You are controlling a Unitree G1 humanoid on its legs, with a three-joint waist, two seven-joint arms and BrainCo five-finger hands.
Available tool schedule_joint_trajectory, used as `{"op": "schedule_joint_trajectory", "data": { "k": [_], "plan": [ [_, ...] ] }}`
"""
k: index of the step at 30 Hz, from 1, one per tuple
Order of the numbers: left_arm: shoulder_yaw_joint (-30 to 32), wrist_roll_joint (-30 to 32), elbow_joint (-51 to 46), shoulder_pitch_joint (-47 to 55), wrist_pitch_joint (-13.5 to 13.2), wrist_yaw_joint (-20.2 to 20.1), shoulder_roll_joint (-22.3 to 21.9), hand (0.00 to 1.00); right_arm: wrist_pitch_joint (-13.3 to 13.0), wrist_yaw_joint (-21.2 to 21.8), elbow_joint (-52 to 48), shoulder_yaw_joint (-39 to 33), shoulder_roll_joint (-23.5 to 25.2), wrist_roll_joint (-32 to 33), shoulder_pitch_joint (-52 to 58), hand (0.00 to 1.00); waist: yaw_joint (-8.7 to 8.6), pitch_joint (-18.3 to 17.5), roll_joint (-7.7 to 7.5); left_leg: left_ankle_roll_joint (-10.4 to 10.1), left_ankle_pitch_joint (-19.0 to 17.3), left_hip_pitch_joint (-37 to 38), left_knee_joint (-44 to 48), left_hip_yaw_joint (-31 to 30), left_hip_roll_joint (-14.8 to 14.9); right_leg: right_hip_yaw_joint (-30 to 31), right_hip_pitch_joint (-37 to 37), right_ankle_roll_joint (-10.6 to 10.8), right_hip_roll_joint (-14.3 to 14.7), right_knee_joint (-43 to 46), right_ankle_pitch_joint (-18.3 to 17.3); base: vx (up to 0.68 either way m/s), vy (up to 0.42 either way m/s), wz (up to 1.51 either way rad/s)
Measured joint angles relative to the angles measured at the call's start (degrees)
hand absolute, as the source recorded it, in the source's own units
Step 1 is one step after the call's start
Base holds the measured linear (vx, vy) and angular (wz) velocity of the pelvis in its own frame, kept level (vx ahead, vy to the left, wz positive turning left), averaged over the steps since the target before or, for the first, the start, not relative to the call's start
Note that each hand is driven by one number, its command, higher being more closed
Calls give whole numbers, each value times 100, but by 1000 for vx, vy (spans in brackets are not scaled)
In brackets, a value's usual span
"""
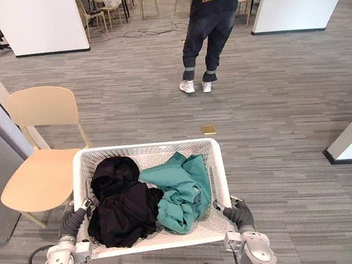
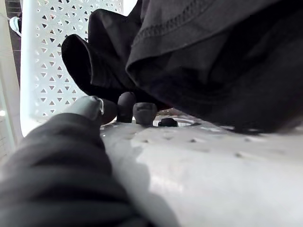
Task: Pick up the laundry basket with both hands and put the clothes into the washing machine.
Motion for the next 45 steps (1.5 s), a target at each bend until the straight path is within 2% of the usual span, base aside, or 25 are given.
{"op": "schedule_joint_trajectory", "data": {
  "k": [1,2,3,4,5,6,7,8,10,13,21,25,27,28,29,31,32,33,34,35,36,38,41,44,45],
  "plan": [
    [7,-23,81,-15,-3,3,18,100,3,-4,16,2,7,0,-8,100,-7,8,-78,92,-111,-293,77,206,5,17,261,19,16,-239,2,466,-116,-16],
    [-1,-91,182,-35,-14,11,21,100,2,-17,114,0,1,0,-61,100,14,32,-207,116,-337,-485,-483,553,32,91,559,85,7,-562,68,388,-81,-13],
    [-1,-106,213,-44,-18,13,20,100,3,-21,129,0,0,0,-68,100,18,40,-223,110,-380,-500,-641,603,33,104,605,94,5,-618,81,376,-31,-20],
    [0,-126,330,-66,-19,19,19,100,2,-28,177,-4,-4,0,-81,100,48,46,-278,68,-523,-487,-1642,758,-32,151,768,143,-20,-823,127,361,40,-26],
    [-12,-127,422,-74,-19,23,13,100,-22,-28,359,-5,-18,1,-119,100,62,27,-323,12,-494,-322,-3072,764,-212,216,831,177,-76,-924,147,388,104,-33],
    [-21,-127,458,-78,-18,25,2,100,-22,-28,453,-9,-39,3,-131,100,66,20,-313,8,-343,-205,-3731,756,-294,255,840,197,-81,-956,155,299,132,-45],
    [-78,-125,533,-78,-19,33,23,100,-16,-27,616,-14,-70,28,-185,100,100,-13,-245,-135,369,-128,-4463,687,-417,405,882,347,-54,-977,147,289,158,-43],
    [-69,-126,619,-101,-18,49,90,100,-2,-27,736,-16,1,28,-236,100,89,-26,-315,-113,357,-22,-4500,771,-500,515,928,414,-147,-1017,148,267,137,-37],
    [-71,-127,772,-166,-11,58,330,100,34,-27,841,-30,202,16,-163,100,-41,-106,-686,16,427,185,-4921,926,-826,609,940,601,-454,-1168,272,260,159,-5],
    [-193,-127,770,-254,-12,47,375,100,32,-26,846,-249,346,14,-130,100,-76,-131,-782,184,537,424,-5371,1040,-1079,716,947,681,-657,-1270,570,151,189,0],
    [-234,-128,767,-324,-13,66,485,100,15,-5,1186,-181,325,17,-297,100,-35,-146,-761,323,620,542,-5720,1173,-1379,914,908,703,-877,-1454,724,-10,94,-7],
    [-287,-130,766,-327,-10,66,473,100,23,14,1233,-177,233,17,-328,100,-38,-54,-613,394,597,468,-5780,1025,-1379,937,468,672,-909,-579,744,-113,46,13],
    [-308,-130,766,-318,7,66,472,100,27,29,1232,-174,225,17,-279,100,-71,28,-549,399,598,482,-5781,826,-1400,981,190,521,-969,188,843,-157,44,38],
    [-317,-130,762,-321,11,66,476,100,28,29,1232,-173,228,17,-260,100,-95,85,-537,400,597,504,-5788,729,-1421,1033,12,350,-994,635,973,-105,32,63],
    [-322,-130,761,-320,23,66,487,100,31,29,1228,-173,234,17,-250,100,-99,142,-519,400,597,522,-5809,601,-1431,1034,-101,312,-1012,941,1168,-77,29,58],
    [-318,-130,751,-310,39,68,524,100,38,29,1220,-167,280,17,-233,100,-75,189,-555,394,597,631,-6096,512,-1468,1007,-162,329,-1049,1013,1409,-54,16,47],
    [-304,-130,706,-310,52,69,547,100,37,29,1203,-167,313,16,-231,100,-79,178,-667,407,566,683,-6106,530,-1542,998,-178,330,-1165,943,1428,108,14,35],
    [-249,-131,555,-309,61,68,538,100,33,32,1095,-168,337,16,-225,100,-48,281,-708,633,327,367,-5100,555,-1548,970,-175,464,-1255,973,1293,136,19,15],
    [-206,-180,528,-323,75,68,493,100,34,35,981,-168,281,15,-245,100,5,367,-558,578,91,267,-4830,549,-1478,889,-71,608,-1176,969,1123,117,27,6],
    [-167,-183,519,-303,101,70,487,100,64,35,965,-153,306,14,-252,100,-11,347,-530,577,97,263,-4897,548,-1484,858,-28,605,-1176,813,1080,-22,21,-5],
    [-135,-183,482,-270,106,62,558,100,59,35,979,-55,322,16,-226,100,11,270,-614,577,109,249,-5000,645,-1486,839,79,575,-1163,424,1026,-22,2,-10],
    [-113,-191,449,-261,105,63,653,100,57,35,995,31,319,15,-240,100,38,231,-660,550,128,119,-4968,657,-1473,845,149,508,-1126,-99,982,-16,-14,-24],
    [-120,-235,458,-265,110,68,719,100,56,37,1106,76,273,-34,-271,100,59,127,-809,408,218,-155,-4949,780,-1406,830,377,512,-932,-1144,984,-62,-59,-32],
    [-164,-233,488,-253,131,55,724,100,57,45,1252,198,120,-57,-281,100,-29,104,-816,293,294,-172,-4955,801,-1336,847,613,606,-786,-1791,960,-43,-124,-22],
    [-182,-235,541,-266,114,46,735,100,56,63,1255,213,98,-65,-282,100,-41,77,-822,270,382,-201,-5012,805,-1317,853,594,791,-781,-1906,906,-51,-150,-17]
  ]
}}
